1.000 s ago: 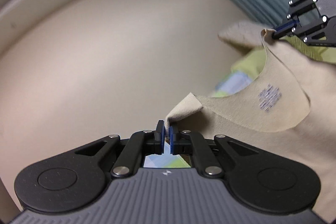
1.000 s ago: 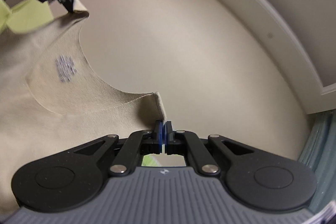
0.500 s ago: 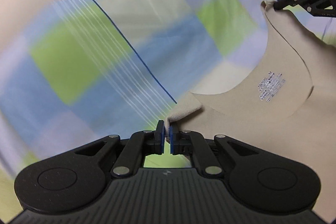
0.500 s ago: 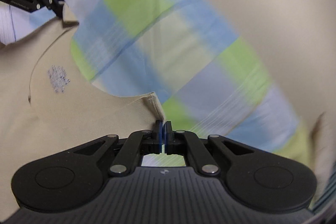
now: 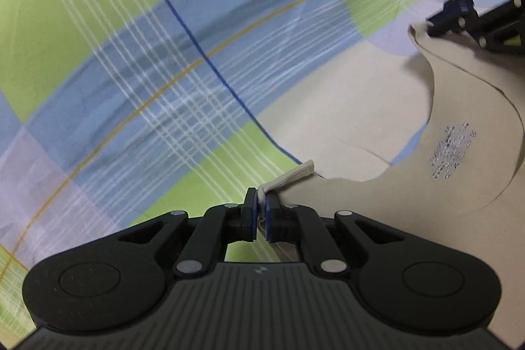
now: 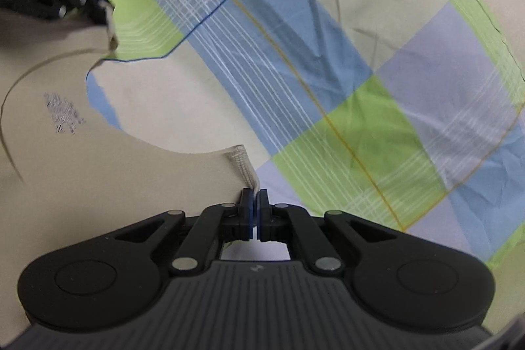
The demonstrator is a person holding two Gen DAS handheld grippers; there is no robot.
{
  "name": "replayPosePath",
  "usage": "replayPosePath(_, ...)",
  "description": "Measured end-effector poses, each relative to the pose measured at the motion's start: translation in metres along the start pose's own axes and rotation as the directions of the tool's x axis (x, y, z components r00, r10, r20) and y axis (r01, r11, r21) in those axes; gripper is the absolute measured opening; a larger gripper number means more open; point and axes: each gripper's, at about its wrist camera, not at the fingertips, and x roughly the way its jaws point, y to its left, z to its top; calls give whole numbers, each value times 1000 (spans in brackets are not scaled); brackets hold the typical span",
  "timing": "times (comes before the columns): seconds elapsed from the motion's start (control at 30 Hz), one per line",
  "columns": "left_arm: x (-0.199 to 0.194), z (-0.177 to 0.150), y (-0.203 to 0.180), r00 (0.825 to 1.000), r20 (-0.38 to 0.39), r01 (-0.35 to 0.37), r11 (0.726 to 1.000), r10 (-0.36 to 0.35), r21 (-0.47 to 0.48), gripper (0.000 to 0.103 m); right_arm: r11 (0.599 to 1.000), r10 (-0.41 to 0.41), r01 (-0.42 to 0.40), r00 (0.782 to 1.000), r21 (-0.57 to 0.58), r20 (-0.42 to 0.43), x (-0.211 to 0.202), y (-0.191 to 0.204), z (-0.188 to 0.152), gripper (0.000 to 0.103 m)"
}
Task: Fold clothes
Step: 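Lay the shirt flat on the sheet and open both grippers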
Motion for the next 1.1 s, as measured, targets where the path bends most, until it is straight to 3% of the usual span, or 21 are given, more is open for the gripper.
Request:
replayPosePath(0.07,5,0,1,1000,-20,7,1000,-8,-4,6,999,32,-33,998,-16,-47,12,4,-1,0)
replayPosePath(0.1,4,-2,3,1000,-26,0,1000,0,-14,14,998,39,-42,997,-40,-71,17,9,-2,1)
replayPosePath(0.2,-6,-5,21,999,-24,-44,994,42,-97,25,999,3,-6,998,-35,-64,12,8,-1,18)
replayPosePath(0.23,-11,-6,29,999,-20,-49,991,47,-124,26,1000,-7,6,998,-21,-60,9,5,-1,24)
replayPosePath(0.37,-53,-24,50,998,-10,-59,982,58,-178,30,999,-24,26,998,37,-64,-17,-9,-4,26)
replayPosePath(0.53,-135,-64,58,998,43,43,978,-35,-205,35,986,29,-23,999,164,-29,-99,-15,-15,38)
replayPosePath(0.63,-200,-95,49,986,106,144,969,-125,-199,35,952,122,-124,992,278,25,-175,-2,-34,39)
replayPosePath(0.67,-224,-104,43,980,129,174,966,-152,-189,36,950,143,-147,989,275,34,-198,7,-41,39)
replayPosePath(0.73,-267,-116,28,969,163,212,965,-188,-151,48,946,180,-187,982,265,50,-244,25,-56,40)
replayPosePath(0.9,-373,-148,-20,947,181,272,962,-264,-22,51,947,200,-208,978,246,56,-347,69,-88,40)
replayPosePath(1.03,-416,-175,-51,955,162,229,965,-248,129,51,959,187,-188,982,213,24,-409,104,-107,40)
replayPosePath(1.1,-428,-186,-58,952,156,233,954,-264,191,51,968,178,-175,984,178,0,-426,117,-114,41)
